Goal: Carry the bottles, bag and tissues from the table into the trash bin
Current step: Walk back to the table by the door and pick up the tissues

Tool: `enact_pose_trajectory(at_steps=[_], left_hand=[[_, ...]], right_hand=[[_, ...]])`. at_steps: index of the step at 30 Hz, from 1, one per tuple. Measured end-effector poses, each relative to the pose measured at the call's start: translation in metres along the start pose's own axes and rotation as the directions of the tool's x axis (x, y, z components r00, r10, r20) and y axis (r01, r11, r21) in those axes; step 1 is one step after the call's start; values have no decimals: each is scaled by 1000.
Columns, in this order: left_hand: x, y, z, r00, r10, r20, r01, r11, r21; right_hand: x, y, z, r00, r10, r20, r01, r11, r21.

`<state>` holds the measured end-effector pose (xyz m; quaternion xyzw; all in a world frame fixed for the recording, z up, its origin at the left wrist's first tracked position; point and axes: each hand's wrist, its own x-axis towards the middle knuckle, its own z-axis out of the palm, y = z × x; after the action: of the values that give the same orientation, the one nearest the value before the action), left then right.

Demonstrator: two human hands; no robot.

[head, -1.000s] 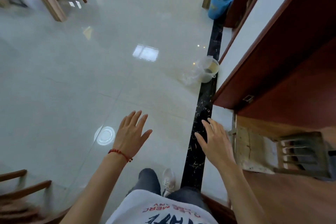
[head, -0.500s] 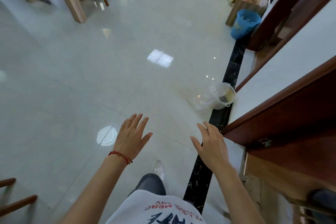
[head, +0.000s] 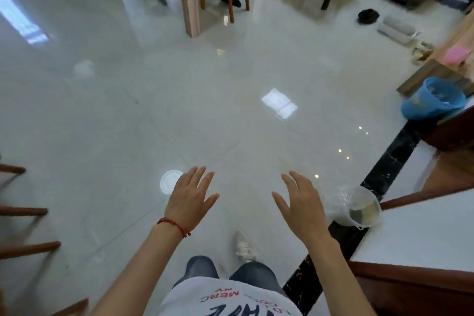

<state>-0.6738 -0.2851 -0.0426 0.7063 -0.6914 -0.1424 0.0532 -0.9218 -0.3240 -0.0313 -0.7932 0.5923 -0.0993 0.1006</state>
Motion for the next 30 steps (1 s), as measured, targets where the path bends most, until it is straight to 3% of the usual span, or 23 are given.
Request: enact_pose_trajectory(at_steps=[7,15,22,30], left_hand=[[13,-14,-14,950,-307,-57,306,952,-31],[-1,-37,-21,814,-574,-91,571,819,-60],[21,-98,-38,752,-646,-129,645,762,-58],[86,-224,-77,762,-631,-142,632,774,-47]], right_hand=[[105,-7,1,948,-314,53,314,949,18],[176,-46,23,818,-565,105,558,825,88],[228,-104,56,754,-644,134,629,765,139],[323,-215,92,751,-639,165,627,769,126]])
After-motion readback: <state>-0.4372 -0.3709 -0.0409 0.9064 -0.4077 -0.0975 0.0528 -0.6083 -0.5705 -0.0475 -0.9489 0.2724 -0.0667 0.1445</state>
